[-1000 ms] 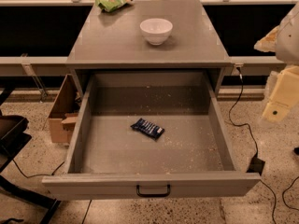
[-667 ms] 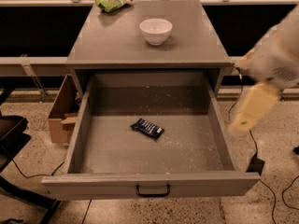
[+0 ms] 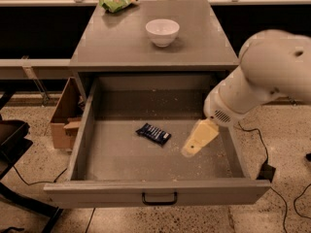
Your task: Pick rxbar blueberry from top drawer and place on counter
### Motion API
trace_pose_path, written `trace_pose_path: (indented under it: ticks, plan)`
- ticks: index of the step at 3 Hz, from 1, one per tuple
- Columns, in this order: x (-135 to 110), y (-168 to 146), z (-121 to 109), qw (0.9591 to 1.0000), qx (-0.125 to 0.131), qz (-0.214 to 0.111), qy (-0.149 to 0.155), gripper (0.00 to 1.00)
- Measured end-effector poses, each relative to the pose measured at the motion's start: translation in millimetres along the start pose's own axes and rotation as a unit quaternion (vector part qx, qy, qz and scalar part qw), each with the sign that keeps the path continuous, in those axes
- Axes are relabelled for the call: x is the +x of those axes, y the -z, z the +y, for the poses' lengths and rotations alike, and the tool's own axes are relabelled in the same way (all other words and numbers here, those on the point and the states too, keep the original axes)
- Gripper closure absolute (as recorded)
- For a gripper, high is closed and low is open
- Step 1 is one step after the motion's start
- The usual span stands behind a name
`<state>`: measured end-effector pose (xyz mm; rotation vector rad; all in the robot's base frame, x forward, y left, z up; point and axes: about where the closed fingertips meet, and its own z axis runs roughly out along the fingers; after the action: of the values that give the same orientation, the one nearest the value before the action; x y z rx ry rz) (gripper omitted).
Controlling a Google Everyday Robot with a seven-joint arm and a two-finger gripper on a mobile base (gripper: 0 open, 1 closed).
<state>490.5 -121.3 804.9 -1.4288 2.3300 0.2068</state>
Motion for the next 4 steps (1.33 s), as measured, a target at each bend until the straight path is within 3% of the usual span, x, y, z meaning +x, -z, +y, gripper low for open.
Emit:
trace_pose_path:
  ticks: [1, 2, 3, 4]
  plan:
    - [-14.1, -40.6, -3.4, 0.9990, 0.019, -0.033, -0.022, 0.00]
    - [-24.5, -42.9, -11.9, 0.9975, 0.038, -0.054, -0.025, 0.00]
    - [-24.5, -42.8, -11.9, 0.9975, 0.038, -0.054, -0.024, 0.00]
    - [-40.2, -60.1, -8.0, 0.9963, 0.021, -0.078, -0.031, 0.00]
